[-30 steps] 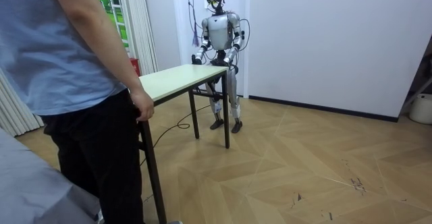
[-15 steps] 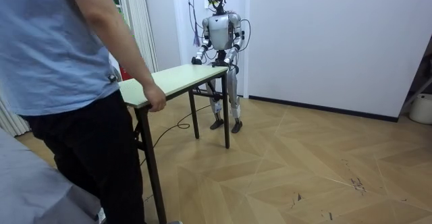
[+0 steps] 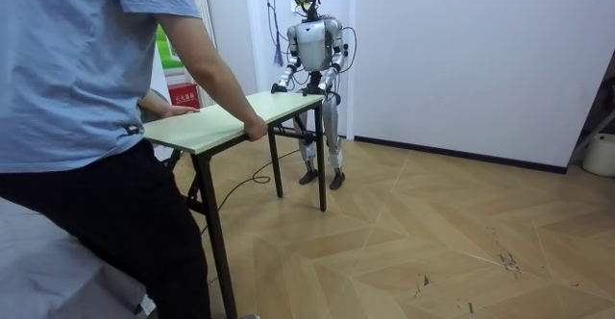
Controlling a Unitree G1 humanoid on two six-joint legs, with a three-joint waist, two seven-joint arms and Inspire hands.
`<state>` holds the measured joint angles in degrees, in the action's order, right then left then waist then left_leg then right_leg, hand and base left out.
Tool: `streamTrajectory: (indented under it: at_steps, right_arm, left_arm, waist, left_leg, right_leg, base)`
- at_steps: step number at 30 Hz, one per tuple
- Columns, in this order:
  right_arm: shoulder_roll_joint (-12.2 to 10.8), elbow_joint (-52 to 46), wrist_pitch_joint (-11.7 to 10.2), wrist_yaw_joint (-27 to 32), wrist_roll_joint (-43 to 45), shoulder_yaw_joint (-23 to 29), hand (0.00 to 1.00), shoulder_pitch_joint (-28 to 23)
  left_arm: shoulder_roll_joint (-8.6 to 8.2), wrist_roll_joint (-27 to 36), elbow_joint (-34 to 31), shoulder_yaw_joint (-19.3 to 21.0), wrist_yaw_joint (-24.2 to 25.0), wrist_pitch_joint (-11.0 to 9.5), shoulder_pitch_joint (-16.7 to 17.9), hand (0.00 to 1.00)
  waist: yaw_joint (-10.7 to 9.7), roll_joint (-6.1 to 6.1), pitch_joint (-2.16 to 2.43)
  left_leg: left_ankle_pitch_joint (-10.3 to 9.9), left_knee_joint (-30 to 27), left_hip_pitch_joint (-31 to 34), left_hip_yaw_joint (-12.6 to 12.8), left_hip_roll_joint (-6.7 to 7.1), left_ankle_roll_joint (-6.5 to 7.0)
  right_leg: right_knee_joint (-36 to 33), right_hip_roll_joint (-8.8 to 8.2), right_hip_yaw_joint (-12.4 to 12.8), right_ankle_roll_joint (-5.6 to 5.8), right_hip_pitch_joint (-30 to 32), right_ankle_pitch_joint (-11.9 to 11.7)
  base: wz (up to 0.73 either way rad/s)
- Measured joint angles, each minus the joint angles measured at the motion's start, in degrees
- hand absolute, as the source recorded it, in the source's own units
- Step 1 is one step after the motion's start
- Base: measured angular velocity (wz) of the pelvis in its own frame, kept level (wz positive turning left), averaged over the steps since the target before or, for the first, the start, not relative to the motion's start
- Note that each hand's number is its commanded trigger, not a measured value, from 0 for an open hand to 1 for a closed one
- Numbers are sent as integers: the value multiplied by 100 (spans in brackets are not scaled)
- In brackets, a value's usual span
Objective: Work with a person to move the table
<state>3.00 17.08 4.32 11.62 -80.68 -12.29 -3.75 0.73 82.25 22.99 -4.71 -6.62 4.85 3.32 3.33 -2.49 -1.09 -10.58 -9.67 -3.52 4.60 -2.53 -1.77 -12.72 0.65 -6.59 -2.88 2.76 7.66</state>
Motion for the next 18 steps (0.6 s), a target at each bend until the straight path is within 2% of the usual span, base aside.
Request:
streamTrajectory:
  at_steps: [7,10,18]
  right_arm:
    - [-66,0,-79,-127,68,-67,100,-48]
    - [-77,0,-79,-275,76,-67,100,-112]
    - [-87,0,-181,-766,329,-62,100,-337]
  left_arm:
    - [-17,-154,-177,-85,124,-251,196,100]
    - [-113,-460,-279,-86,190,-396,325,100]
    - [-233,-700,-392,-114,589,-538,635,100]
  waist:
    - [-50,91,-4]
    - [-63,135,6]
    - [-130,140,6]
  left_leg:
    - [5,0,38,-6,12,8]
    - [5,5,61,-5,19,8]
    - [5,31,71,-6,28,8]
  right_leg:
    - [-3,-17,-38,3,32,16]
    - [5,-27,-102,6,28,14]
    - [93,-12,-144,12,-8,12]
  base:
    - [0]
    - [1]
    - [1]
